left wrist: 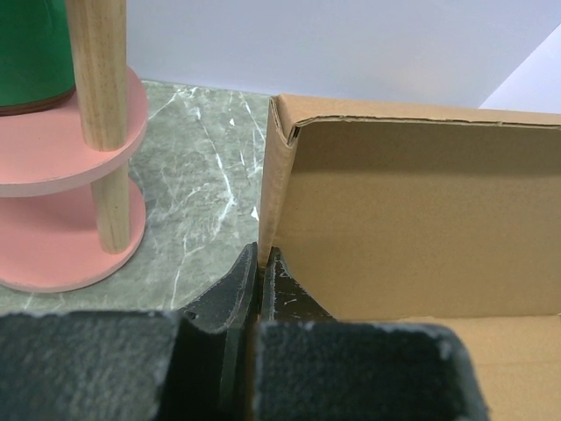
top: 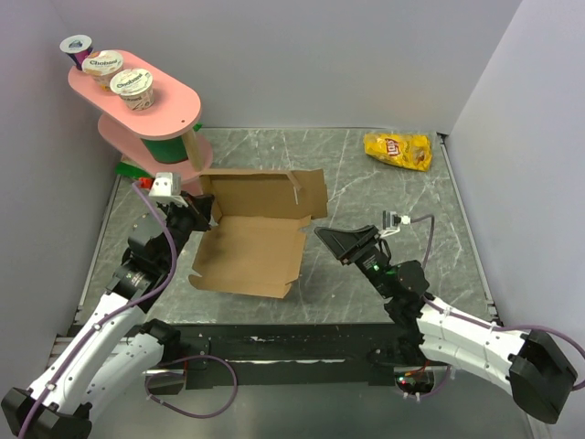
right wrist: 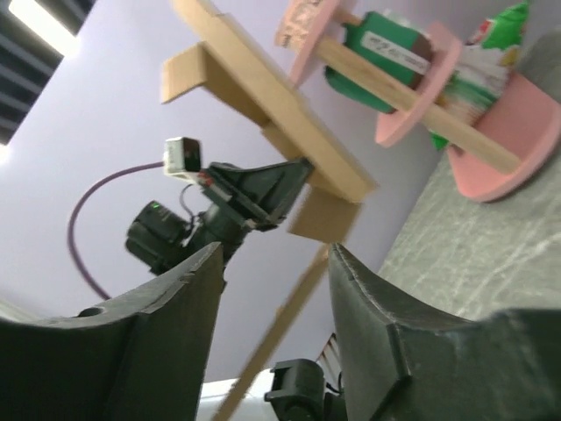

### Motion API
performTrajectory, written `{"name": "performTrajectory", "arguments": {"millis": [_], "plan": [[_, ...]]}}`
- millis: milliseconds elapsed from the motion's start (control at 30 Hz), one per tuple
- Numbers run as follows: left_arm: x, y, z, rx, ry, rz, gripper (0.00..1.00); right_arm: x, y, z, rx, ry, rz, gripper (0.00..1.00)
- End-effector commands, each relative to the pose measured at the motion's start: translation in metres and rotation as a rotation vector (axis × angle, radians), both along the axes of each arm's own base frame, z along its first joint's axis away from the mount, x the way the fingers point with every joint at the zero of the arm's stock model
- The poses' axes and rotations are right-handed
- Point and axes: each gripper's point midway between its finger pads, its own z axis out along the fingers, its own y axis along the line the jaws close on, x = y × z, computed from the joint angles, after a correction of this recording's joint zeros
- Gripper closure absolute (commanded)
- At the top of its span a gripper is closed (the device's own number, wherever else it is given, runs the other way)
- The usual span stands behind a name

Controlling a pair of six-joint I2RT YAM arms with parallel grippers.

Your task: Fold the paper box

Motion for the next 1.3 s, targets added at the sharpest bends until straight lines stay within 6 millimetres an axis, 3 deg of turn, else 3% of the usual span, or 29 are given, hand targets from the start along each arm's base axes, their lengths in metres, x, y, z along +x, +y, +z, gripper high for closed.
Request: {"name": "performTrajectory", "arguments": {"millis": [0, 600, 933, 1267], "plan": [[-0.003, -0.005, 0.02, -0.046, -0.064, -0.028, 0.99, 0.01, -0.003, -0.019, -0.042, 0.049, -0.043, 0.44], [-0.007, -0.017, 0.016, -0.036, -0.059, -0.081, 0.99, 0.019, 0.014, 0.008, -0.046, -0.043, 0.002, 0.46], [-0.008, -0.021, 0.013, -0.03, -0.049, -0.087, 0.99, 0.019, 0.03, 0.001, -0.058, -0.018, 0.073, 0.48], [-0.009, -0.024, 0.012, -0.011, -0.05, -0.087, 0.99, 0.022, 0.041, 0.005, -0.059, -0.013, 0.11, 0.62]]}}
